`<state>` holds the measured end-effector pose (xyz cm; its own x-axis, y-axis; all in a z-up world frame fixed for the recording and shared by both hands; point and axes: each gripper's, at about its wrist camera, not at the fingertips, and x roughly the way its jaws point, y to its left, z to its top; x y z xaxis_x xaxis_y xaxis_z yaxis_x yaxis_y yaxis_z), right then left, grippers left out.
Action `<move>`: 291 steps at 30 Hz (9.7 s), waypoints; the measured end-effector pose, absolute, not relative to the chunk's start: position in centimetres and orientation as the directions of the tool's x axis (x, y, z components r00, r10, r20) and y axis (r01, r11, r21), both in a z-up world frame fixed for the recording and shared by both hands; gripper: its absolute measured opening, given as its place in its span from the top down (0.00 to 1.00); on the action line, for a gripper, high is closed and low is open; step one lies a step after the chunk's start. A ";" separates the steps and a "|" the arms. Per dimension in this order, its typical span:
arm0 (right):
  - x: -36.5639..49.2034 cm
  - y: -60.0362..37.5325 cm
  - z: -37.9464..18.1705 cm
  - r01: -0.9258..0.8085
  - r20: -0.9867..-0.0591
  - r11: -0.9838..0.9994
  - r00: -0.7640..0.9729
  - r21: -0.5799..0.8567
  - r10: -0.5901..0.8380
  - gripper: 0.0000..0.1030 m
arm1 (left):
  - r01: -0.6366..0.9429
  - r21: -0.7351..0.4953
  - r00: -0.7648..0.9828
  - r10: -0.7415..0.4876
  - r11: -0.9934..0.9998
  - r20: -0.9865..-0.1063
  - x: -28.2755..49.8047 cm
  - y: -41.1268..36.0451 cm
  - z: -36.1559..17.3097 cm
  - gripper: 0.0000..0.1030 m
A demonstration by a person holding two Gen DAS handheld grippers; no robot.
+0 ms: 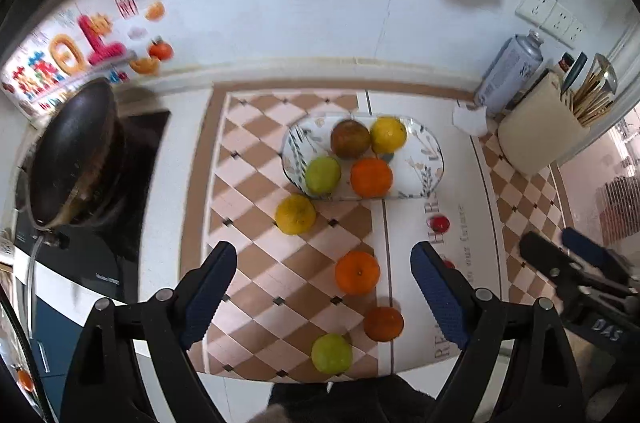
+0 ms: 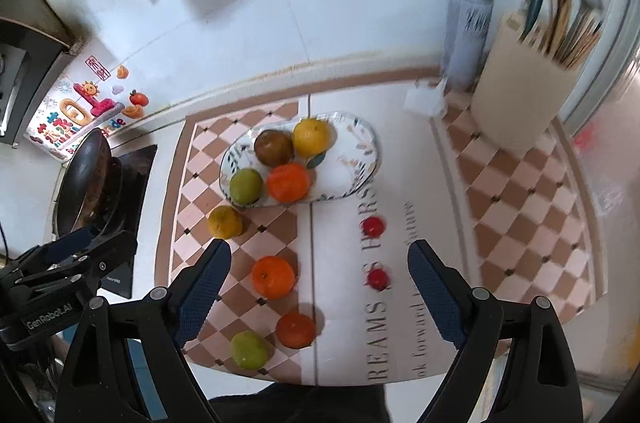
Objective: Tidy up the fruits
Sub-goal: 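Lift both open tools away from the plate, then grasp a tangerine with the right tool while the left tool grasps a yellow citrus, then carry the tangerine and yellow citrus onto the deer plate and open both tools, then lift both open tools away from the plate toward the remaining fruit, then grasp an orange with the right tool while the left tool grasps the green apple, then carry the orange and green apple onto the deer plate and open both tools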
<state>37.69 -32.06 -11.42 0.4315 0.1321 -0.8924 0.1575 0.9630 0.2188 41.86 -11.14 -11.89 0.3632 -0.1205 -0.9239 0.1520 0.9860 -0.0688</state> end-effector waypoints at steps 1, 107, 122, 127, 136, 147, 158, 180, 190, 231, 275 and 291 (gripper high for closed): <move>38.2 -31.9 -12.5 0.155 -0.899 0.961 0.412 0.228 0.147 0.10 | 0.146 -0.058 0.352 -0.107 0.988 -0.930 42.2 -11.1 -12.5 0.10; 58.5 -34.2 -32.2 0.171 -0.979 0.968 0.122 0.182 0.163 0.14 | 0.054 -0.140 -0.066 -0.136 0.989 -0.988 67.4 -10.1 -31.0 0.19; 53.1 -33.5 -25.2 0.131 -0.973 0.988 0.222 0.087 0.056 0.14 | 0.081 0.013 0.193 -0.003 0.997 -0.981 58.8 -9.6 -23.3 0.19; 50.5 -33.1 -22.1 0.131 -0.959 0.987 0.278 0.096 0.057 0.14 | 0.103 0.031 0.274 0.002 0.994 -0.962 54.8 -9.7 -20.9 0.19; 45.2 -32.0 -16.3 0.110 -0.924 0.989 0.380 0.095 0.047 0.14 | 0.131 0.034 0.379 -0.018 0.991 -0.925 48.1 -9.9 -16.3 0.19; 38.8 -31.3 -10.2 0.111 -0.872 0.989 0.488 0.100 0.033 0.14 | 0.116 -0.001 0.499 -0.059 0.993 -0.865 41.9 -9.5 -10.8 0.19; 34.2 -31.0 -5.9 0.128 -0.820 0.985 0.571 0.115 0.021 0.14 | 0.138 0.015 0.564 -0.066 0.990 -0.823 38.2 -10.3 -8.1 0.19; 35.0 -25.7 -33.2 0.181 -0.925 0.907 0.063 0.379 0.374 0.07 | 0.038 0.091 0.194 0.082 0.995 -0.978 39.0 -6.3 -24.3 0.03; 34.8 -26.0 -33.5 0.149 -0.938 0.928 0.125 0.341 0.325 0.44 | 0.057 -0.053 0.019 -0.054 0.997 -0.998 37.5 -7.9 -29.4 0.03; 33.2 -33.4 -34.4 0.272 -0.923 0.883 0.079 0.383 0.376 0.43 | -0.069 -0.351 -0.118 -0.357 0.934 -0.927 40.9 -8.5 -33.2 0.49; 60.8 -37.7 -31.4 0.152 -0.962 0.969 0.224 0.193 0.156 0.43 | -0.019 -0.167 -0.019 -0.167 0.986 -0.986 71.6 -13.5 -30.4 0.48; 60.6 -39.3 -32.5 0.200 -0.961 0.946 0.161 0.253 0.223 0.19 | -0.002 -0.129 -0.050 -0.129 0.992 -0.990 69.4 -12.8 -31.3 0.34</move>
<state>60.64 -39.33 -32.54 0.1612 0.2232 -0.9613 0.2000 0.9465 0.2533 69.44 -12.79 -31.25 -0.0501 -0.1293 -0.9903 -0.0022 0.9916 -0.1293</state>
